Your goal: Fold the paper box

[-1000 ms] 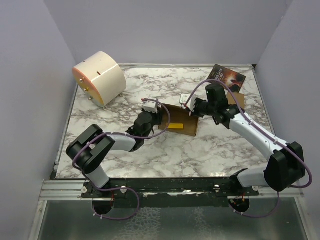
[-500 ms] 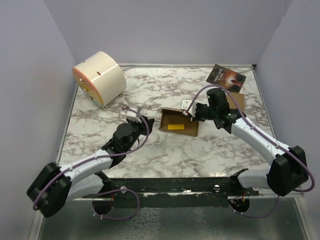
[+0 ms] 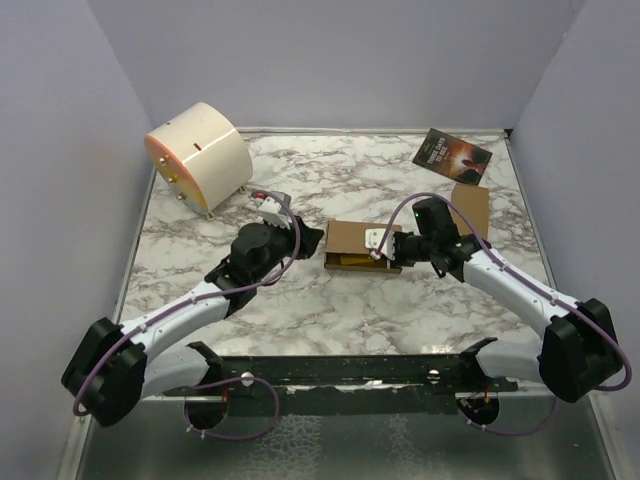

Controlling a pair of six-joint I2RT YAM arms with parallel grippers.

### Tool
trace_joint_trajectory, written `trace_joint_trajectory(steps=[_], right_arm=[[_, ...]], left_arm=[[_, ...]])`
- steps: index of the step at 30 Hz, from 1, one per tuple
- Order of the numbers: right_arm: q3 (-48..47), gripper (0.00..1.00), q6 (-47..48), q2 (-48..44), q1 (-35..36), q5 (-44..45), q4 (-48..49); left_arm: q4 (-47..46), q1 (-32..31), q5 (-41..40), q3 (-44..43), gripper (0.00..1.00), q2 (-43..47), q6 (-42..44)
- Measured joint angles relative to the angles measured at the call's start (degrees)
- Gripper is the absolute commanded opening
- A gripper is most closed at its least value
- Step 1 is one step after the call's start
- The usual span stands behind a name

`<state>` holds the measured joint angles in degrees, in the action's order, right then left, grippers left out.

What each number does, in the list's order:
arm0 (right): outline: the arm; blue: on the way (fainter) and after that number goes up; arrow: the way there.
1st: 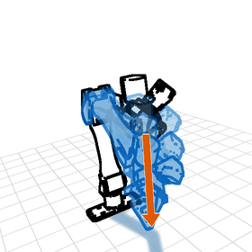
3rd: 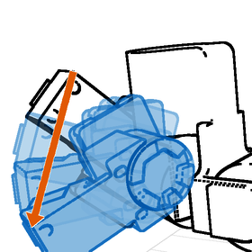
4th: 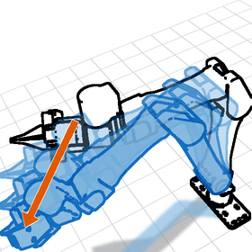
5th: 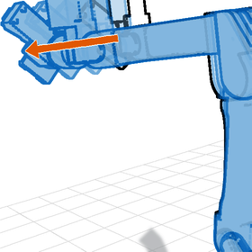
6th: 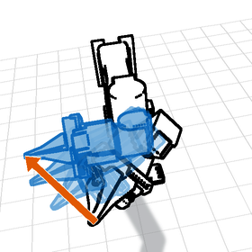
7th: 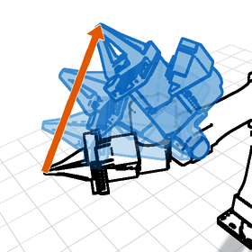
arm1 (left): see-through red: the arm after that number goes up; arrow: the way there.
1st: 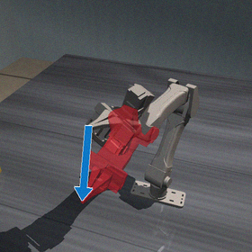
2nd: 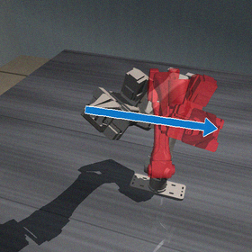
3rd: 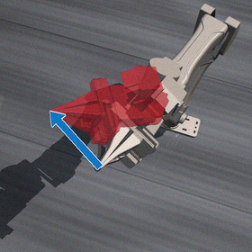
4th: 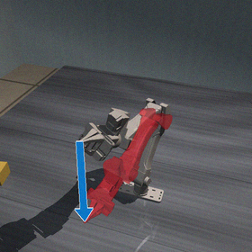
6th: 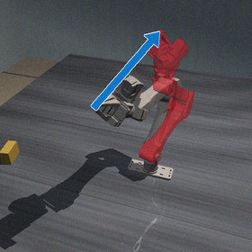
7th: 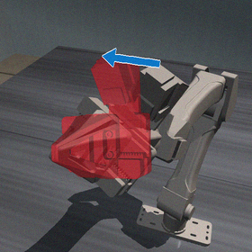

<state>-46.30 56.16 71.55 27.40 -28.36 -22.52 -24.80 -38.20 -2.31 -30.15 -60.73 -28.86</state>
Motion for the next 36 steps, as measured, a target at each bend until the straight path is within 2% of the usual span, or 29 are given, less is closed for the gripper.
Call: trace_joint_trajectory(steps=[7, 14, 21, 30, 32, 36], right_arm=[[2.3, 0.03, 1.9, 0.0, 0.0, -1.1, -1.0], [2.5, 0.07, 2.7, 0.0, 0.0, -1.6, -1.7], [2.9, 0.24, 3.5, 1.5, 0.0, -2.0, -3.6], [3.1, 0.53, 3.8, 1.9, 0.0, -3.6, -7.1], [3.0, 0.57, 3.8, 1.7, 0.0, -4.3, -8.1], [1.9, 0.58, 3.6, 1.0, 0.0, -6.5, -11.0]], left_arm=[[0.3, 0.0, 8.0, -4.5, 0.43, -12.2, -1.7], [-0.2, 0.3, 13.1, -7.1, 0.41, -20.0, -2.9], [0.1, 0.3, 15.9, -8.8, 0.39, -24.6, -3.4], [1.3, 0.3, 17.0, -9.5, 0.36, -28.5, -3.0], [1.3, 0.5, 17.2, -9.7, 0.36, -28.8, -2.9], [1.3, 0.5, 17.3, -10.1, 0.35, -29.3, -2.6]])
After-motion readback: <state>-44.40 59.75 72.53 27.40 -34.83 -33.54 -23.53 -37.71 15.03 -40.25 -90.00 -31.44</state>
